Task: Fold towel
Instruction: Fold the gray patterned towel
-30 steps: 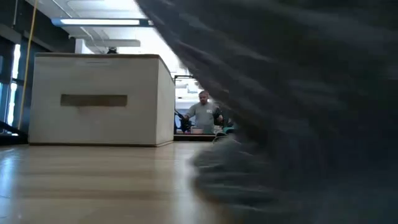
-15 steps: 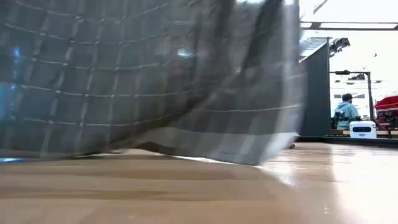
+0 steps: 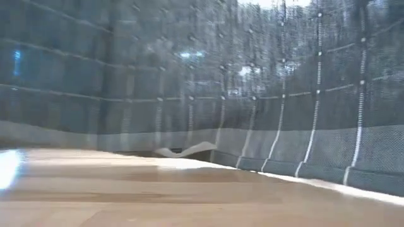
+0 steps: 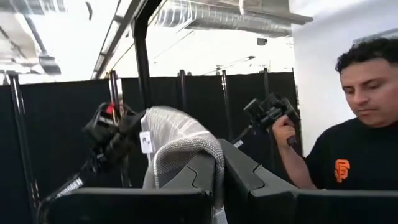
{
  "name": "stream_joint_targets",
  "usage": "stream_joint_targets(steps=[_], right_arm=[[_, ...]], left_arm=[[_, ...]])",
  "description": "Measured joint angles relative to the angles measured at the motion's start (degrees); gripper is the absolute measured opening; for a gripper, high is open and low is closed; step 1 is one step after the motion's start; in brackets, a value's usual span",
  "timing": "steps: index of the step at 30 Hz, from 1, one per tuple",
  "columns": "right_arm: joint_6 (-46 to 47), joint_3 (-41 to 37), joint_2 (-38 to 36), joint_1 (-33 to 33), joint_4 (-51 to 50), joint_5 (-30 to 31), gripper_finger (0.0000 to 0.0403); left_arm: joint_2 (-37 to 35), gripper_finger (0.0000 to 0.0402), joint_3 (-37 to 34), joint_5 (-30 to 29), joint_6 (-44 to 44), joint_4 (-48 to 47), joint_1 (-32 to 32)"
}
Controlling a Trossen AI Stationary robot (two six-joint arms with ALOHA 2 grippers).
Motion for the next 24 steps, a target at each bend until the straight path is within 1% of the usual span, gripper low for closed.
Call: stream_joint_targets(steps=[2,5,11,17,20,21,24], right_arm=[[-0.7,0.0,0.0,0.4,0.0,-1.4,0.0000],[-2.5,0.0,0.1,1.2,0.4,-1.7,0.0000],[-8.0,0.0,1.1,2.8,2.2,-1.8,0.0000],[-11.8,0.0,1.3,4.3,3.0,-1.9,0.0000],[-13.9,0.0,1.3,5.0,3.0,-1.6,0.0001],[-14.7,0.0,1.3,5.2,3.0,-0.9,0.0000],[-16.2,0.0,1.3,5.6,3.2,3.6,0.0000]], left_arm=[[1.9,0.0000,1.9,-2.8,2.4,0.4,-2.4],[4.6,0.0000,4.5,-6.2,6.1,1.4,-5.2],[6.8,0.0000,4.5,-11.7,11.9,8.1,-8.7],[7.4,0.0000,4.6,-13.6,12.1,13.5,-9.9],[7.6,0.0000,4.6,-15.5,11.1,13.6,-9.9],[7.6,0.0000,4.6,-16.9,11.0,13.4,-9.9],[7.5,0.0000,4.6,-23.0,10.9,11.2,-9.7]])
